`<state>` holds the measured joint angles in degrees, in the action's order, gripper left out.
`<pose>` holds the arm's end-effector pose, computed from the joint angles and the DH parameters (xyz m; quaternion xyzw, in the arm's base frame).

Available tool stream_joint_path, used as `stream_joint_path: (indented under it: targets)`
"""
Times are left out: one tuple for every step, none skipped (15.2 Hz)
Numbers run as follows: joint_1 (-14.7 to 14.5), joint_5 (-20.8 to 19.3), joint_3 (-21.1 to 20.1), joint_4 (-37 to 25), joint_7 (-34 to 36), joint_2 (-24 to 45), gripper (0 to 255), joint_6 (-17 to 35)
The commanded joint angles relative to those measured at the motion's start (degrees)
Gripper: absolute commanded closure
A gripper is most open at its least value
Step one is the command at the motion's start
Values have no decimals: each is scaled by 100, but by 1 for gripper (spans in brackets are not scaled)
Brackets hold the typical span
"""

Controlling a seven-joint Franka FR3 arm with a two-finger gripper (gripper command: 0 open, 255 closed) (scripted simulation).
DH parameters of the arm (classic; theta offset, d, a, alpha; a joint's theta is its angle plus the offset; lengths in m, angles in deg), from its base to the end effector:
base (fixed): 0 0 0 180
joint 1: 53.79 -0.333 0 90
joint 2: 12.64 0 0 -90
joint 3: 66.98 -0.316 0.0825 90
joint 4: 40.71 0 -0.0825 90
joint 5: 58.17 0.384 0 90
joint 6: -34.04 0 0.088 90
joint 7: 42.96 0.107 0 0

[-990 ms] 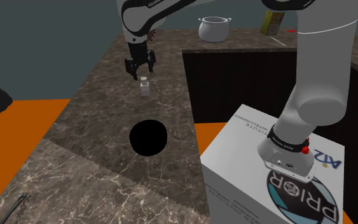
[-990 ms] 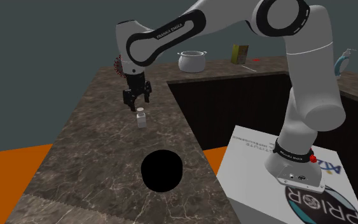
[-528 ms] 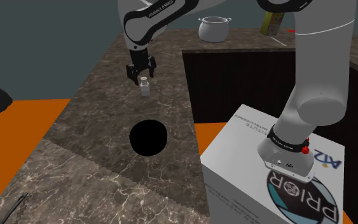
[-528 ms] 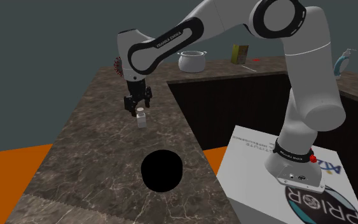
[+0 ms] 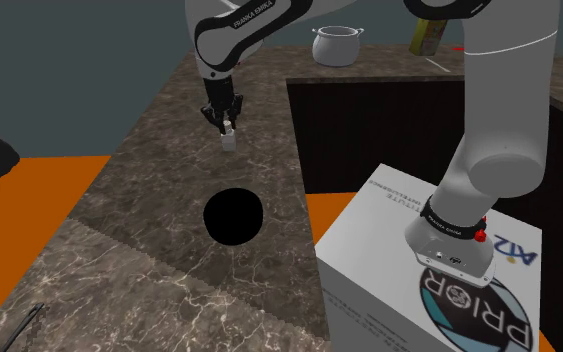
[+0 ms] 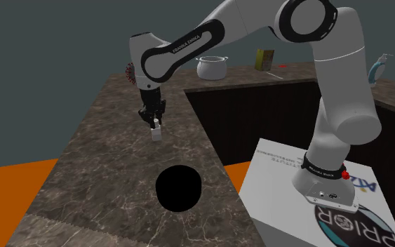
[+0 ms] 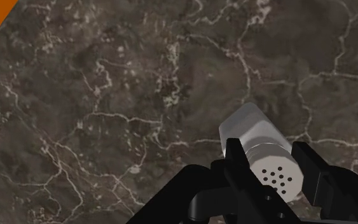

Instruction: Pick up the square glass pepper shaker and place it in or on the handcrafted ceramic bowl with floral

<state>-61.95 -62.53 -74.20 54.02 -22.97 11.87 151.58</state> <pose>0.6458 0.1640 0.3630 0.9995 -0.0275 -0.0101 0.0109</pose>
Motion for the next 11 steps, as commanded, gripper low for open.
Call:
stream_joint_path:
  targets:
    - [0,0,0,1,0,1,255,0]
    - [0,0,0,1,0,1,255,0]
    - [0,0,0,0,0,1,255,0]
    - [0,0,0,1,0,1,255,0]
    - [0,0,0,1,0,1,255,0]
    - [0,0,-1,2,0,0,255,0]
    - [0,0,0,1,0,1,255,0]
    - [1,6,-3,-34,-4,-28,255,-64]
    - [1,11,-5,-71,-8,-57,255,-129]
    - [2,16,-7,-109,-12,-84,255,-194]
    - [3,20,-9,-152,-16,-108,255,-260]
